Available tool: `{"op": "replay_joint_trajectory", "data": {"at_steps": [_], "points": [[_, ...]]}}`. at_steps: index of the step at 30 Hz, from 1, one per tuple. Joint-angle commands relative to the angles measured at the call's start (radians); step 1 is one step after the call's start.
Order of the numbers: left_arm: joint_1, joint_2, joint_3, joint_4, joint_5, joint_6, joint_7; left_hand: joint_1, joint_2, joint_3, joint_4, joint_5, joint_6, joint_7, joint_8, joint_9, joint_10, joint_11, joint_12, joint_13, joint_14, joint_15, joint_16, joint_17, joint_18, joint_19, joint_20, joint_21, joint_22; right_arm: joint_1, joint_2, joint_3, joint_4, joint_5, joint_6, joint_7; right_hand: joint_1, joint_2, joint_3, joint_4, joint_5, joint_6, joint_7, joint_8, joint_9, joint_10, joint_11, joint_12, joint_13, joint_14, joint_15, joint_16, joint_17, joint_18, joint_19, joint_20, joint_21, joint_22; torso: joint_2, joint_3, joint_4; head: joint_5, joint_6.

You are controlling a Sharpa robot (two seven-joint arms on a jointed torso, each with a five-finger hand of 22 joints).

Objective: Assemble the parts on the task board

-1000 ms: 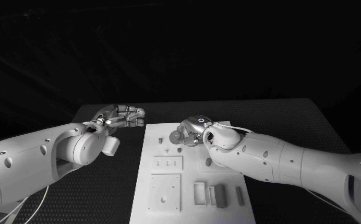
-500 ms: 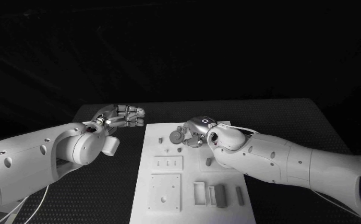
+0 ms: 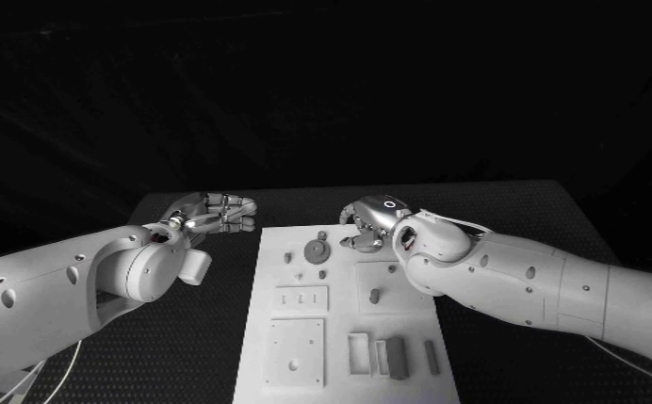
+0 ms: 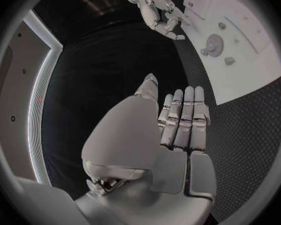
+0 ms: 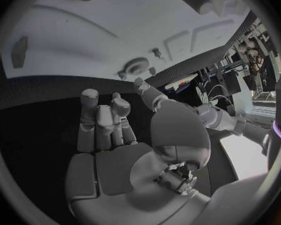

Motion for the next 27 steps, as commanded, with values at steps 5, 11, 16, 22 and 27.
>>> {"op": "replay_joint_trajectory", "data": {"at_steps": [5, 11, 16, 22, 27], "points": [[-0.005, 0.01, 0.001, -0.022, -0.004, 0.016, 0.015, -0.006, -0.002, -0.006, -0.001, -0.001, 0.006, 0.025, -0.003, -0.001, 0.006, 0.004, -0.005, -0.001, 0.002, 0.004, -0.005, 0.002, 0.016, 0.0, 0.004, -0.005, 0.002, 0.047, -0.083, 0.007, 0.02, 0.171, 0.087, 0.093, 0.021, -0.03, 0.008, -0.024, 0.002, 0.019, 0.017, 0.006, -0.003, -0.007, 0.0, -0.005, -0.004, -0.019, -0.001, -0.009, -0.027, 0.025, -0.009, -0.002, -0.008, 0.004, -0.005, 0.0036, -0.0101, -0.013, 0.012], [-0.014, 0.017, 0.001, -0.043, -0.004, -0.015, 0.074, 0.011, 0.006, 0.005, -0.001, 0.003, 0.027, 0.014, 0.007, 0.002, 0.028, 0.0, 0.003, 0.003, 0.018, -0.002, -0.002, 0.009, 0.018, 0.011, 0.001, -0.002, 0.004, 0.072, -0.139, 0.007, -0.022, 0.263, 0.176, 0.201, 0.038, -0.034, 0.007, -0.061, 0.002, 0.018, 0.021, 0.006, -0.004, -0.043, 0.004, -0.023, -0.008, -0.054, 0.004, -0.028, -0.032, 0.022, -0.048, 0.016, -0.027, 0.004, -0.01, 0.0053, -0.02, -0.019, 0.019], [-0.018, 0.02, 0.001, -0.05, -0.003, 0.002, 0.072, 0.009, 0.008, 0.006, 0.0, 0.003, 0.035, 0.009, 0.011, 0.002, 0.034, -0.002, 0.004, 0.003, 0.019, -0.002, -0.003, 0.01, 0.018, 0.013, 0.0, -0.003, 0.004, 0.072, -0.151, 0.006, -0.062, 0.255, 0.202, 0.219, 0.037, -0.039, 0.004, -0.071, 0.002, 0.016, 0.022, 0.006, -0.006, -0.057, 0.005, -0.045, -0.023, -0.075, 0.006, -0.044, -0.039, 0.02, -0.071, 0.029, -0.042, 0.001, -0.014, 0.0077, -0.0259, -0.019, 0.021], [-0.02, 0.019, 0.001, -0.053, -0.003, 0.011, 0.071, 0.009, 0.009, 0.006, 0.0, 0.003, 0.036, 0.008, 0.011, 0.002, 0.035, -0.003, 0.004, 0.003, 0.02, -0.002, -0.003, 0.01, 0.018, 0.013, 0.0, -0.003, 0.004, 0.072, -0.162, 0.004, -0.101, 0.224, 0.205, 0.236, 0.037, -0.047, 0.003, -0.072, 0.002, 0.014, 0.022, 0.005, -0.007, -0.061, 0.006, -0.052, -0.03, -0.082, 0.006, -0.048, -0.041, 0.02, -0.079, 0.034, -0.046, 0.0, -0.015, 0.01, -0.0286, -0.017, 0.016], [-0.022, 0.02, 0.001, -0.056, -0.003, 0.017, 0.068, 0.007, 0.009, 0.005, 0.0, 0.003, 0.036, 0.009, 0.01, 0.002, 0.034, -0.003, 0.003, 0.002, 0.02, -0.002, -0.004, 0.011, 0.017, 0.014, 0.0, -0.003, 0.004, 0.07, -0.168, -0.007, -0.125, 0.215, 0.218, 0.273, 0.039, -0.057, 0.003, -0.071, 0.002, 0.009, 0.021, 0.003, -0.008, -0.062, 0.005, -0.054, -0.033, -0.086, 0.006, -0.05, -0.041, 0.022, -0.082, 0.038, -0.048, 0.0, -0.014, 0.008, -0.0282, -0.023, 0.016]]}}
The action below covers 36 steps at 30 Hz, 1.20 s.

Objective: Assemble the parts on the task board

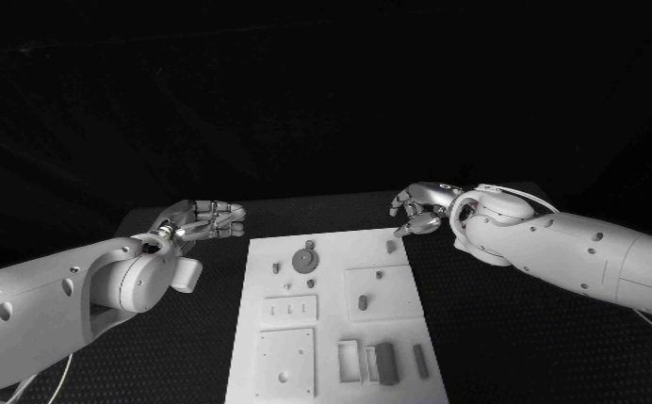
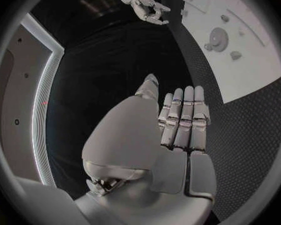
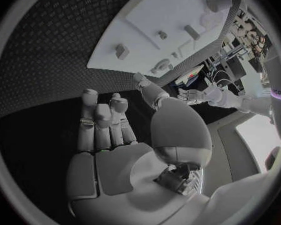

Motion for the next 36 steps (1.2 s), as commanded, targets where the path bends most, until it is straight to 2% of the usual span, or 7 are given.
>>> {"op": "replay_joint_trajectory", "data": {"at_steps": [1, 8, 10, 13, 19, 32, 36], "points": [[-0.002, 0.002, 0.001, -0.001, -0.003, 0.02, 0.017, 0.002, 0.004, 0.004, 0.0, 0.003, 0.006, 0.003, 0.004, 0.0, 0.006, -0.003, 0.002, 0.0, 0.008, -0.001, -0.004, 0.002, 0.007, 0.006, 0.0, -0.003, 0.001, -0.004, -0.001, -0.007, -0.014, -0.011, 0.042, 0.071, 0.002, -0.009, 0.0, -0.004, 0.002, 0.008, 0.02, -0.004, -0.002, -0.011, -0.001, -0.006, -0.002, -0.007, -0.001, -0.004, -0.001, 0.01, -0.008, 0.0, -0.005, 0.001, 0.0, -0.0016, 0.0002, -0.006, -0.002], [-0.002, 0.006, 0.001, -0.006, -0.003, 0.021, 0.006, -0.002, 0.001, 0.001, 0.0, 0.002, -0.002, 0.015, -0.002, -0.004, -0.001, 0.001, -0.004, -0.002, 0.007, -0.001, -0.007, 0.003, 0.006, 0.007, -0.001, -0.005, 0.001, -0.034, 0.018, -0.011, -0.053, 0.056, -0.006, 0.131, 0.007, -0.012, 0.004, -0.001, 0.002, -0.007, 0.022, -0.011, -0.006, -0.012, 0.0, -0.006, -0.004, -0.01, -0.001, -0.002, -0.001, 0.013, -0.007, 0.004, -0.004, 0.001, 0.001, 0.0001, -0.0008, -0.003, -0.005], [-0.003, 0.006, 0.001, -0.005, -0.003, 0.022, 0.006, -0.003, 0.001, 0.0, 0.0, 0.002, -0.002, 0.015, -0.002, -0.004, -0.001, 0.001, -0.004, -0.003, 0.007, -0.001, -0.007, 0.003, 0.006, 0.007, -0.001, -0.005, 0.001, -0.047, 0.027, -0.011, -0.068, 0.062, -0.012, 0.14, 0.009, -0.012, 0.004, -0.002, 0.002, -0.009, 0.022, -0.012, -0.007, -0.012, 0.001, -0.005, -0.004, -0.01, -0.001, -0.001, -0.001, 0.013, -0.006, 0.004, -0.004, 0.002, 0.0, -0.0002, -0.0005, -0.006, -0.004], [-0.003, 0.006, 0.001, -0.005, -0.003, 0.024, 0.004, -0.003, 0.001, 0.0, 0.0, 0.002, -0.003, 0.015, -0.002, -0.004, -0.001, 0.002, -0.005, -0.003, 0.007, -0.001, -0.008, 0.003, 0.006, 0.006, -0.001, -0.005, 0.001, -0.063, 0.045, -0.011, -0.096, 0.07, -0.023, 0.152, 0.011, -0.011, 0.005, -0.003, 0.002, -0.013, 0.022, -0.013, -0.007, -0.011, 0.0, -0.004, -0.005, -0.009, -0.001, 0.0, 0.0, 0.013, -0.005, 0.005, -0.003, 0.002, 0.0, -0.0033, 0.0, -0.005, -0.005], [-0.005, 0.005, 0.001, -0.006, -0.003, 0.025, -0.002, -0.003, 0.001, 0.0, 0.0, 0.001, -0.004, 0.016, -0.003, -0.005, -0.003, 0.002, -0.006, -0.003, 0.006, 0.0, -0.009, 0.004, 0.006, 0.006, -0.001, -0.006, 0.001, -0.085, 0.061, -0.011, -0.123, 0.07, -0.027, 0.161, 0.015, -0.008, 0.005, -0.005, 0.002, -0.015, 0.02, -0.013, -0.008, -0.012, -0.001, -0.003, -0.004, -0.009, -0.001, 0.002, 0.0, 0.013, -0.005, 0.005, -0.002, 0.003, 0.0, -0.0029, 0.0022, -0.007, -0.01], [-0.005, 0.001, 0.001, -0.004, -0.003, 0.027, -0.005, -0.003, 0.001, 0.0, 0.0, 0.001, -0.004, 0.016, -0.004, -0.005, -0.003, 0.003, -0.007, -0.003, 0.006, 0.0, -0.01, 0.004, 0.005, 0.005, 0.0, -0.007, 0.0, -0.104, 0.081, -0.011, -0.159, 0.07, -0.047, 0.158, 0.017, 0.011, 0.001, -0.006, 0.002, -0.007, 0.02, -0.007, -0.006, -0.008, -0.001, 0.005, -0.003, -0.006, -0.002, 0.01, 0.003, 0.013, 0.001, 0.005, 0.003, 0.006, 0.0, -0.0047, -0.0006, -0.005, -0.013], [-0.005, 0.0, 0.001, -0.002, -0.003, 0.028, -0.006, -0.003, 0.002, 0.0, 0.0, 0.001, -0.004, 0.016, -0.004, -0.005, -0.003, 0.003, -0.008, -0.003, 0.005, 0.0, -0.011, 0.004, 0.005, 0.005, 0.0, -0.007, 0.0, -0.107, 0.086, -0.011, -0.174, 0.074, -0.051, 0.159, 0.019, 0.024, 0.0, -0.007, 0.002, 0.0, 0.021, -0.002, -0.004, -0.005, -0.001, 0.009, -0.003, -0.003, -0.002, 0.012, 0.003, 0.013, 0.005, 0.003, 0.005, 0.006, 0.0, -0.0054, 0.0, -0.008, -0.013]]}}
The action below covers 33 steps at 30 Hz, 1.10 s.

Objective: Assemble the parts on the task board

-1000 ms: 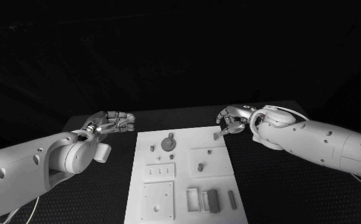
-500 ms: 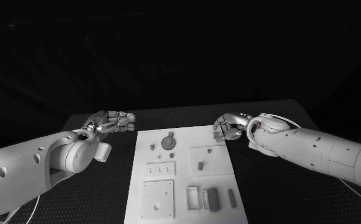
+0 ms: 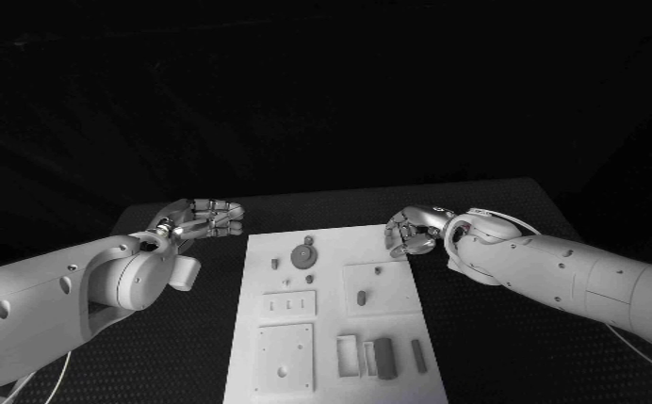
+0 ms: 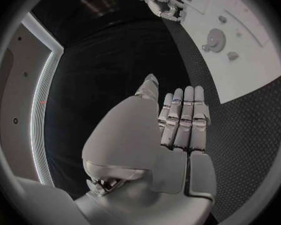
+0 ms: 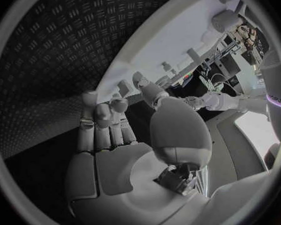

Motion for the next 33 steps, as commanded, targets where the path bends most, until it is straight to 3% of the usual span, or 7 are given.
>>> {"op": "replay_joint_trajectory", "data": {"at_steps": [1, 11, 23, 33], "points": [[0.0, 0.0, 0.001, 0.003, -0.003, 0.017, 0.004, -0.003, 0.002, 0.0, 0.0, 0.001, -0.004, 0.015, -0.004, -0.002, -0.003, 0.003, -0.003, -0.001, 0.005, 0.0, -0.007, 0.001, 0.007, 0.005, 0.0, -0.003, 0.001, -0.003, 0.004, 0.0, -0.009, 0.007, -0.017, 0.013, 0.0, 0.019, -0.003, -0.004, 0.002, 0.016, 0.007, 0.008, 0.002, 0.004, 0.001, 0.005, 0.0, -0.001, -0.001, 0.005, 0.002, 0.014, 0.009, -0.001, 0.006, 0.006, 0.0, -0.0013, 0.0011, -0.003, 0.0], [0.0, 0.0, 0.001, 0.003, -0.003, 0.019, 0.001, -0.003, 0.002, 0.0, 0.0, 0.001, -0.004, 0.015, -0.004, -0.002, -0.003, 0.003, -0.004, -0.001, 0.005, 0.0, -0.008, 0.001, 0.007, 0.005, 0.0, -0.004, 0.001, -0.013, 0.023, 0.0, -0.029, 0.011, -0.021, 0.017, 0.008, 0.049, -0.007, -0.008, 0.002, 0.032, 0.007, 0.018, 0.005, 0.012, 0.001, 0.013, -0.001, 0.007, -0.001, 0.011, 0.002, 0.014, 0.016, -0.005, 0.011, 0.008, -0.001, -0.0002, 0.0006, -0.001, -0.002], [0.0, 0.0, 0.001, 0.003, -0.003, 0.022, -0.002, -0.004, 0.002, -0.001, 0.0, 0.0, -0.005, 0.015, -0.004, -0.002, -0.003, 0.003, -0.004, -0.001, 0.005, 0.001, -0.008, 0.002, 0.006, 0.005, 0.0, -0.004, 0.001, -0.021, 0.028, 0.0, -0.032, 0.012, -0.021, 0.019, 0.011, 0.059, -0.013, -0.009, 0.002, 0.044, 0.004, 0.025, 0.008, 0.018, -0.002, 0.018, -0.002, 0.013, -0.003, 0.016, 0.002, 0.014, 0.021, -0.009, 0.015, 0.009, -0.001, -0.0008, -0.0004, 0.0, -0.005], [0.0, 0.001, 0.001, 0.002, -0.003, 0.025, -0.004, -0.004, 0.002, -0.001, 0.0, 0.0, -0.005, 0.015, -0.005, -0.003, -0.003, 0.003, -0.005, -0.001, 0.004, 0.001, -0.009, 0.002, 0.006, 0.004, 0.0, -0.005, 0.0, -0.023, 0.03, 0.0, -0.033, 0.011, -0.034, 0.018, 0.02, 0.084, -0.017, -0.01, 0.002, 0.096, -0.016, 0.054, 0.021, 0.028, -0.02, 0.024, -0.004, 0.02, -0.02, 0.021, 0.002, 0.014, 0.028, -0.014, 0.02, 0.011, -0.001, -0.0013, 0.0002, -0.001, -0.006]]}}
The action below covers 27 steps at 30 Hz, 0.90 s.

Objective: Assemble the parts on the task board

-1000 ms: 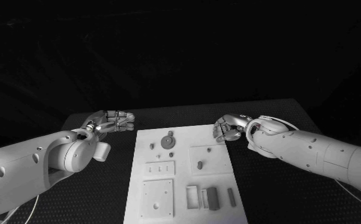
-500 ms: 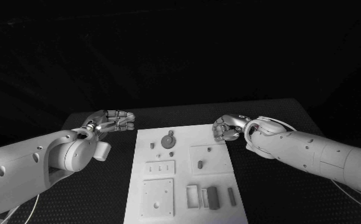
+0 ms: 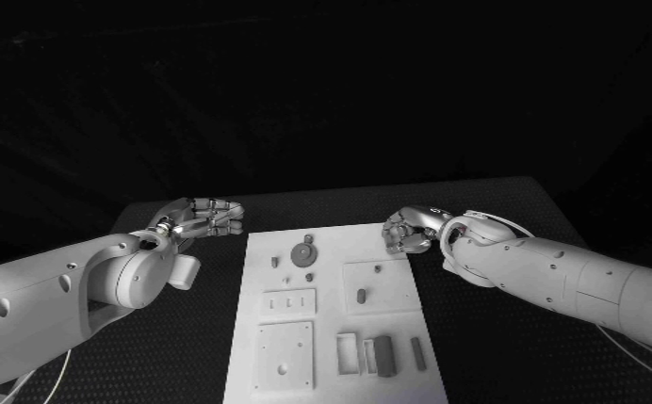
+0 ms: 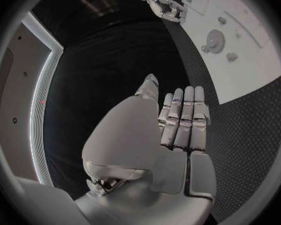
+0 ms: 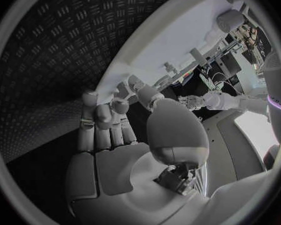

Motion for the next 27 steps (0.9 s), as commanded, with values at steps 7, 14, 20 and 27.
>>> {"op": "replay_joint_trajectory", "data": {"at_steps": [7, 14, 20, 27], "points": [[0.0, 0.001, 0.001, 0.001, -0.003, 0.018, 0.003, -0.005, 0.002, -0.001, 0.0, 0.0, -0.005, 0.015, -0.005, -0.001, -0.004, 0.003, -0.005, -0.001, 0.004, 0.001, -0.006, 0.001, 0.013, 0.004, 0.0, -0.005, 0.001, -0.004, 0.001, -0.002, -0.005, -0.007, -0.004, -0.004, 0.002, 0.03, -0.006, 0.001, 0.002, 0.068, 0.023, 0.017, 0.008, 0.009, -0.018, 0.005, -0.003, 0.005, -0.017, 0.007, 0.001, 0.006, 0.009, -0.005, 0.01, 0.012, 0.0, -0.0003, 0.0005, -0.002, -0.002], [0.0, 0.001, 0.001, 0.0, -0.003, 0.019, 0.002, -0.005, 0.002, -0.002, 0.0, 0.0, -0.005, 0.015, -0.005, -0.001, -0.004, 0.003, -0.006, -0.001, 0.004, 0.001, -0.006, 0.002, 0.012, 0.004, 0.0, -0.005, 0.001, -0.004, 0.001, -0.002, -0.005, -0.008, -0.007, -0.005, 0.002, 0.035, -0.006, 0.001, 0.002, 0.072, 0.021, 0.019, 0.009, 0.012, -0.02, 0.005, -0.004, 0.007, -0.02, 0.008, 0.001, 0.006, 0.01, -0.006, 0.011, 0.012, 0.0, -0.0007, 0.0004, -0.002, -0.002], [0.0, 0.001, 0.001, 0.0, -0.003, 0.022, 0.002, -0.005, 0.003, -0.001, 0.0, 0.0, -0.005, 0.015, -0.005, -0.001, -0.003, 0.003, -0.006, -0.001, 0.004, 0.001, -0.007, 0.002, 0.012, 0.004, 0.0, -0.006, 0.001, -0.004, 0.001, -0.002, -0.005, -0.008, -0.026, 0.0, 0.005, 0.047, -0.004, 0.001, 0.002, 0.078, 0.018, 0.021, 0.011, 0.015, -0.023, 0.006, -0.005, 0.009, -0.022, 0.009, 0.001, 0.006, 0.012, -0.008, 0.012, 0.012, 0.0, 0.0001, -0.0002, -0.001, -0.003], [0.0, 0.001, 0.001, -0.004, -0.055, 0.07, -0.012, -0.004, 0.021, 0.001, -0.001, -0.001, 0.035, -0.008, 0.015, 0.005, 0.032, -0.011, 0.009, 0.006, 0.034, -0.01, 0.005, 0.014, 0.017, 0.025, -0.008, 0.003, 0.006, -0.004, -0.002, -0.002, 0.017, -0.011, -0.066, -0.005, 0.015, 0.073, 0.0, -0.002, 0.002, 0.09, 0.012, 0.027, 0.015, 0.023, -0.029, 0.009, -0.005, 0.014, -0.028, 0.013, 0.002, 0.006, 0.017, -0.012, 0.016, 0.013, -0.001, 0.0003, -0.0006, -0.001, -0.001]]}}
